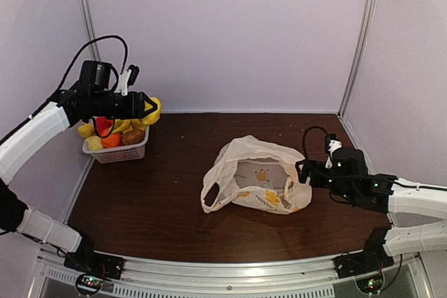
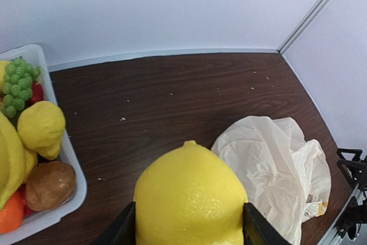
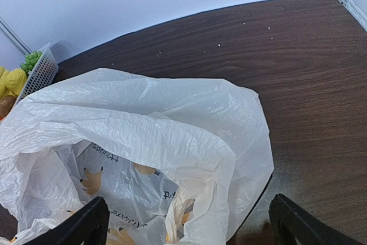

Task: Untie the knot of the plastic bag and take out the fruit
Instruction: Place the fake fruit in the bin.

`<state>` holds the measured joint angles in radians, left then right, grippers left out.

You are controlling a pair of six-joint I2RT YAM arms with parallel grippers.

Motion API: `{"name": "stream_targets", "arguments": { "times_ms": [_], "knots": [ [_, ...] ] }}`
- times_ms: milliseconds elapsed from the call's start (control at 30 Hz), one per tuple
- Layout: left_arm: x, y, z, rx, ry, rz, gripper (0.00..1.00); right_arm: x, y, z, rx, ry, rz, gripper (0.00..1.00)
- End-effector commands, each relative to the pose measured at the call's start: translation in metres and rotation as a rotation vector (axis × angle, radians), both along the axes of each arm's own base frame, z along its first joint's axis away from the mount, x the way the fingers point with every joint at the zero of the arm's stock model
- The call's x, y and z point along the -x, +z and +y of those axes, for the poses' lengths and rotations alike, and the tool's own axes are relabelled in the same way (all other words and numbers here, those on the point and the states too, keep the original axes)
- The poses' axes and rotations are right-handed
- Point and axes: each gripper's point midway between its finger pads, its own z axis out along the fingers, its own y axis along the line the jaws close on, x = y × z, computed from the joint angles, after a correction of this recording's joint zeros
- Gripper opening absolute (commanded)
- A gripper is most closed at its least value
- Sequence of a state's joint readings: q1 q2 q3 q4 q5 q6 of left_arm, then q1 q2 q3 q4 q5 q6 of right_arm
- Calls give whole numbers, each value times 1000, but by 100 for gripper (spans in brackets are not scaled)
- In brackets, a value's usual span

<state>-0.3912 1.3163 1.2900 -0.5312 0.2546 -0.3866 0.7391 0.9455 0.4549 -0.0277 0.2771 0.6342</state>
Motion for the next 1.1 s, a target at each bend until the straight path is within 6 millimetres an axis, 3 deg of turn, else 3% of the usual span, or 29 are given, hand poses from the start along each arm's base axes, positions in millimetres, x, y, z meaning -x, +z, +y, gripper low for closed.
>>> {"name": "stream_targets", "arguments": {
  "times_ms": [0,200,333,567,767,1000,1067],
  "knots": [
    [-18,21,48,-42,69,-60,42,6,3,-11,43,-4,-7,99],
    [-61,39,135,-92,272,-110,41,6,10,-16,45,-18,-27,100],
    [-89,41,185,-117,384,-116,41,6,10,-18,52,-25,-28,100],
    [-137,19,276,-136,576,-108,41,5,11,-19,63,-35,-24,100],
    [-179,2,304,-154,600,-117,41,6,11,-21,45,-53,-7,100],
    [-227,-47,324,-128,581,-12,41,8,12,-26,5,-86,-6,99],
    [-234,-50,328,-134,585,-9,41,10,11,-28,8,-92,-6,99]
  ]
}}
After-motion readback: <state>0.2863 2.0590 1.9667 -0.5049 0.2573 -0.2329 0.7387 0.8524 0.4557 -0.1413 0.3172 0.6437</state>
